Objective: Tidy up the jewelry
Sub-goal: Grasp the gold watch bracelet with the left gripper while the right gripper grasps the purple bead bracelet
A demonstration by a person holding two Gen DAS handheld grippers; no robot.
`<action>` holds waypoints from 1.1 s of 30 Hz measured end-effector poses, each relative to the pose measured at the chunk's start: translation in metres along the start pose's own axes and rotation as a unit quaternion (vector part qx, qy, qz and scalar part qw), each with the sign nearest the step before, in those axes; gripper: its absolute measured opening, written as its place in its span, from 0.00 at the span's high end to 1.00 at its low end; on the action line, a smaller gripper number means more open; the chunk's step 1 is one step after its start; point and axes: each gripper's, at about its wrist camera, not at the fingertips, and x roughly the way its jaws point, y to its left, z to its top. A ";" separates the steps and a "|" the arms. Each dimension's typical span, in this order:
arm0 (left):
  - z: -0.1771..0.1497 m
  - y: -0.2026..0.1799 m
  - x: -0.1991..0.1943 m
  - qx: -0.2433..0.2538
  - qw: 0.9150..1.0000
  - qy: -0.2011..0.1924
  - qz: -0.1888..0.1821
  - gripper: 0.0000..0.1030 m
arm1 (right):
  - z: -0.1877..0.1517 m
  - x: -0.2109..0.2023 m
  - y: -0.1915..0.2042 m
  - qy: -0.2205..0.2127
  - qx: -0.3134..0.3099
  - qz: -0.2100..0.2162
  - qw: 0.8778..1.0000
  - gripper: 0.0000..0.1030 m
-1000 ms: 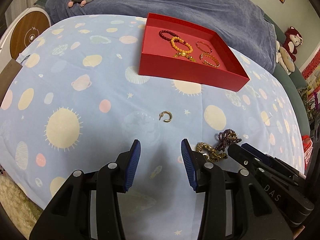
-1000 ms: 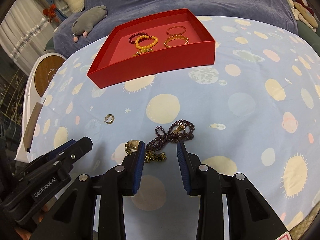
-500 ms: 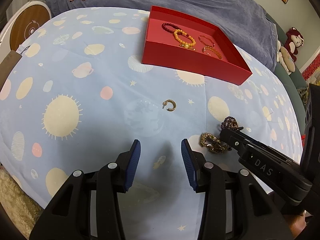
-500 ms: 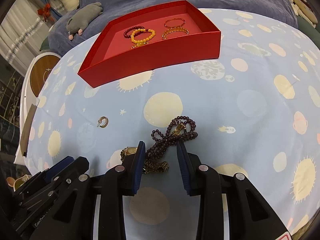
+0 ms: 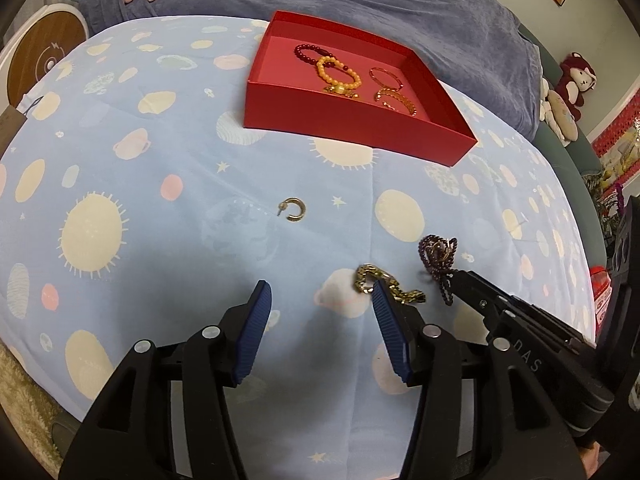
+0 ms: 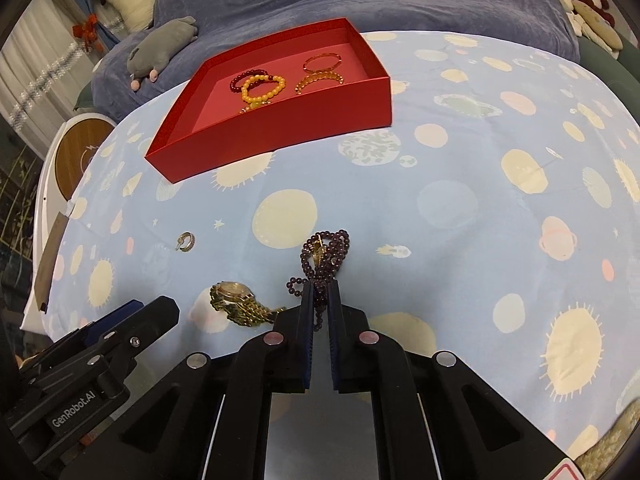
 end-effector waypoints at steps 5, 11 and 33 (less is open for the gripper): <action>0.000 -0.019 0.009 0.005 1.000 0.010 -0.012 0.48 | -0.009 -0.004 -0.018 0.004 0.015 -0.004 1.000 0.94; 0.004 -0.032 0.029 -0.009 1.000 0.025 -0.007 0.48 | -0.014 -0.007 -0.023 0.007 0.018 -0.002 1.000 0.94; -0.006 -0.012 0.024 0.023 0.999 0.012 0.022 0.90 | -0.014 -0.007 -0.011 0.004 0.014 0.017 1.000 0.94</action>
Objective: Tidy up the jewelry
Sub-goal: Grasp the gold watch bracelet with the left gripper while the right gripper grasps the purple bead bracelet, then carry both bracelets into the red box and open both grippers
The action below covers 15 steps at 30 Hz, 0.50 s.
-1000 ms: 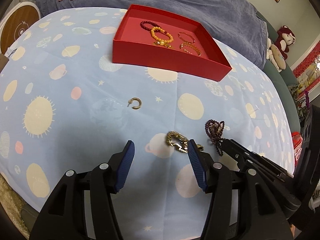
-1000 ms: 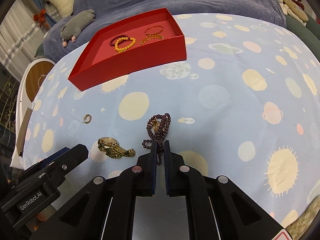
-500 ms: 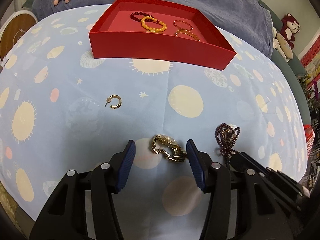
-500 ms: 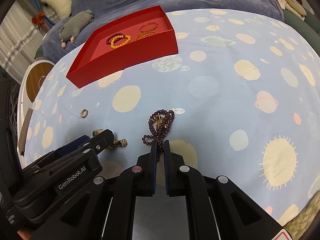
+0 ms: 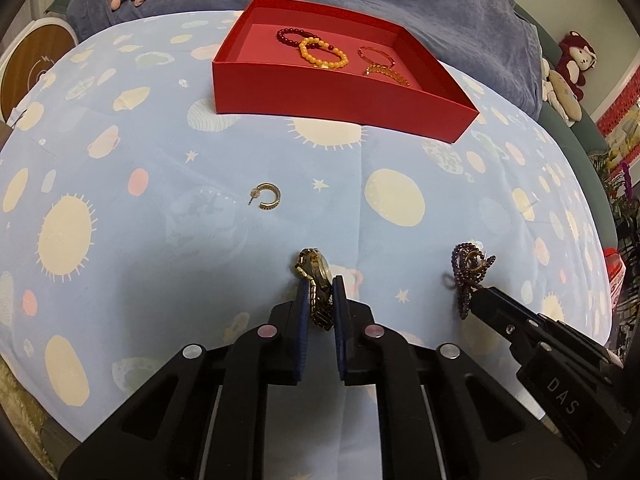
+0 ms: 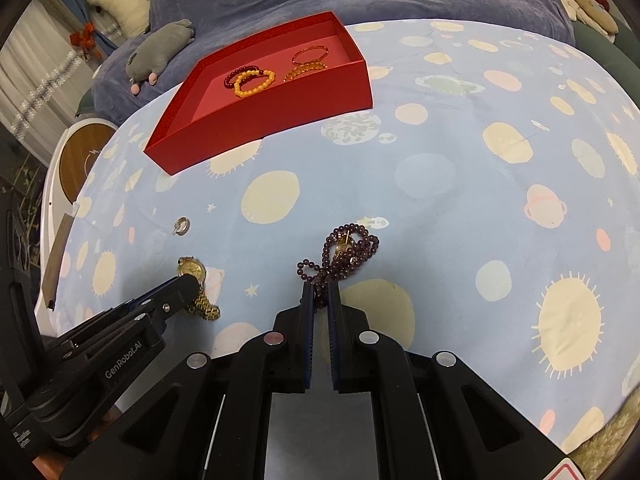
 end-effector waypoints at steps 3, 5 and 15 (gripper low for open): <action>-0.002 0.006 -0.005 -0.006 1.000 0.000 0.001 0.90 | 0.003 -0.004 0.003 -0.006 -0.001 0.004 1.000 0.94; -0.002 0.010 -0.009 -0.011 1.000 0.001 0.001 0.91 | 0.005 -0.006 0.006 -0.009 -0.003 0.007 1.000 0.94; 0.008 0.021 -0.027 -0.031 0.999 -0.013 -0.009 0.91 | 0.018 -0.017 0.024 -0.020 -0.014 0.025 0.999 0.94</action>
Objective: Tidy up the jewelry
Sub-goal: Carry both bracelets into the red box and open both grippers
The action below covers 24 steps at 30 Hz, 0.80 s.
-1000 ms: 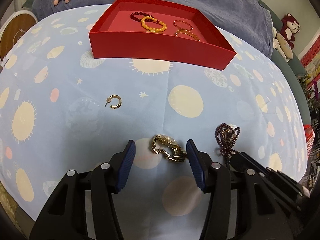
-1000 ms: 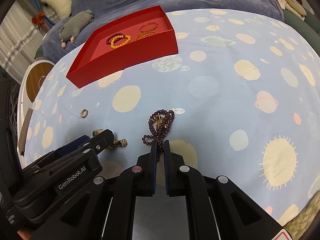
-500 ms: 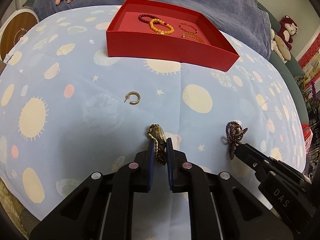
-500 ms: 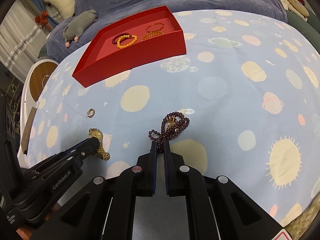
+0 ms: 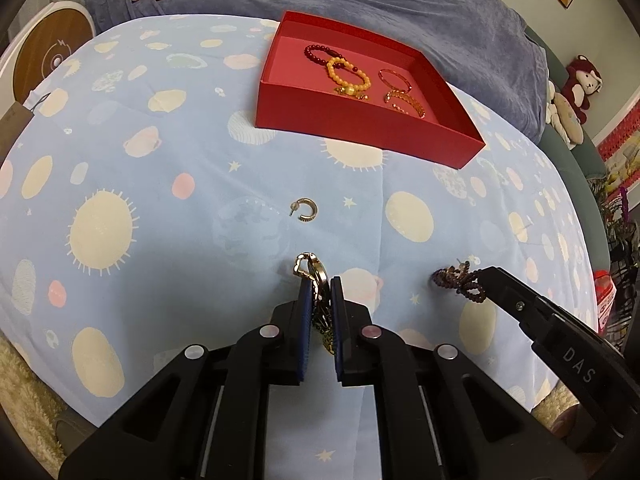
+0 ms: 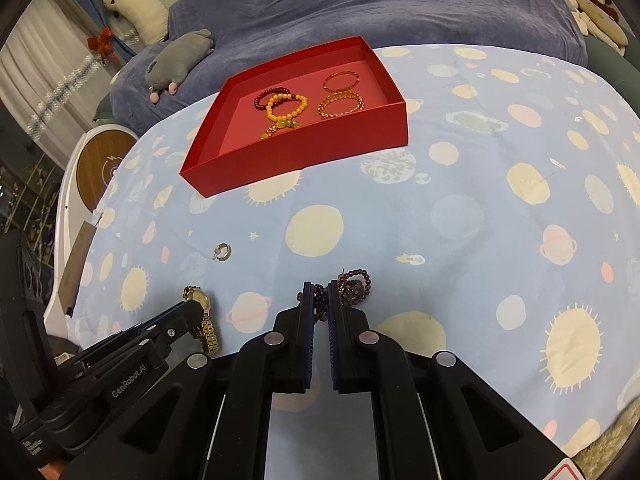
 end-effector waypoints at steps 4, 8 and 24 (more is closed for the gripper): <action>0.007 -0.001 -0.007 0.000 1.000 -0.008 -0.006 0.91 | 0.004 -0.002 0.007 -0.001 -0.004 0.005 1.000 0.94; 0.014 -0.003 -0.011 0.002 1.000 -0.014 -0.009 0.91 | 0.008 -0.003 0.011 -0.003 -0.007 0.008 1.000 0.94; 0.076 -0.012 -0.016 0.009 0.999 -0.048 -0.023 0.91 | 0.075 -0.012 0.015 -0.040 -0.007 0.032 0.999 0.94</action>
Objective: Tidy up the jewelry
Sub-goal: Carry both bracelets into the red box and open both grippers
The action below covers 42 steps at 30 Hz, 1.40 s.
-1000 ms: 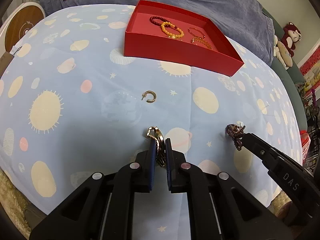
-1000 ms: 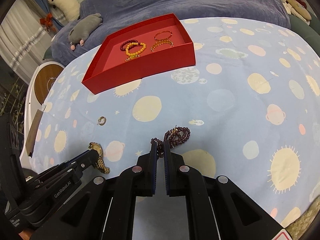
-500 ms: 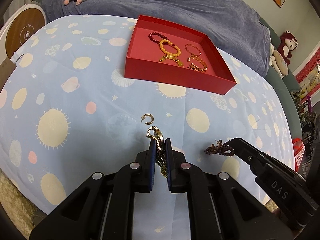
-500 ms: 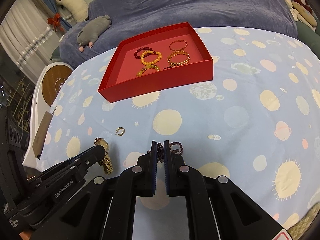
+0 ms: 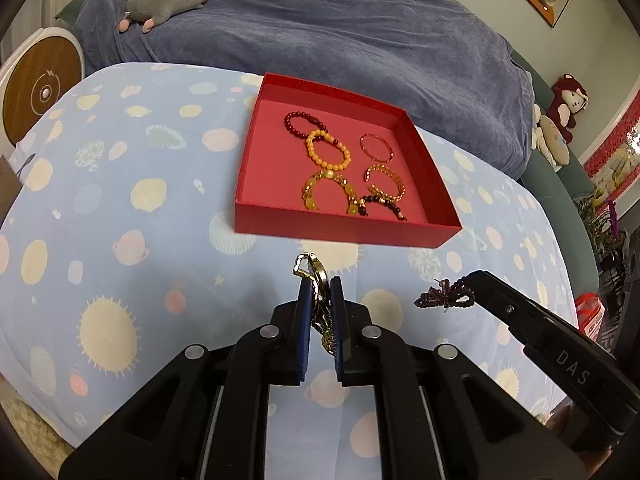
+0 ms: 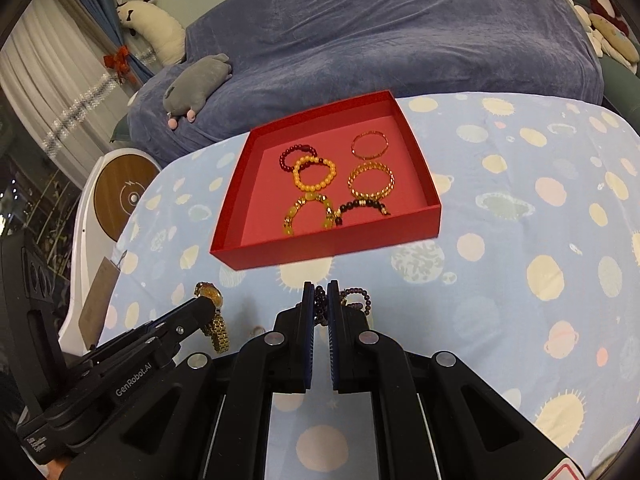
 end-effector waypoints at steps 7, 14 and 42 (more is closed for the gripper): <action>0.050 -0.014 0.009 0.022 0.999 -0.030 -0.009 0.91 | 0.060 0.016 0.006 -0.023 -0.018 0.004 1.000 0.94; 0.096 -0.014 0.045 0.029 0.999 -0.034 0.004 0.91 | 0.107 0.061 0.010 -0.015 -0.028 -0.001 0.999 0.94; 0.110 0.005 0.111 0.032 0.998 -0.010 0.048 0.63 | 0.099 0.136 -0.007 0.033 -0.010 -0.022 0.999 0.80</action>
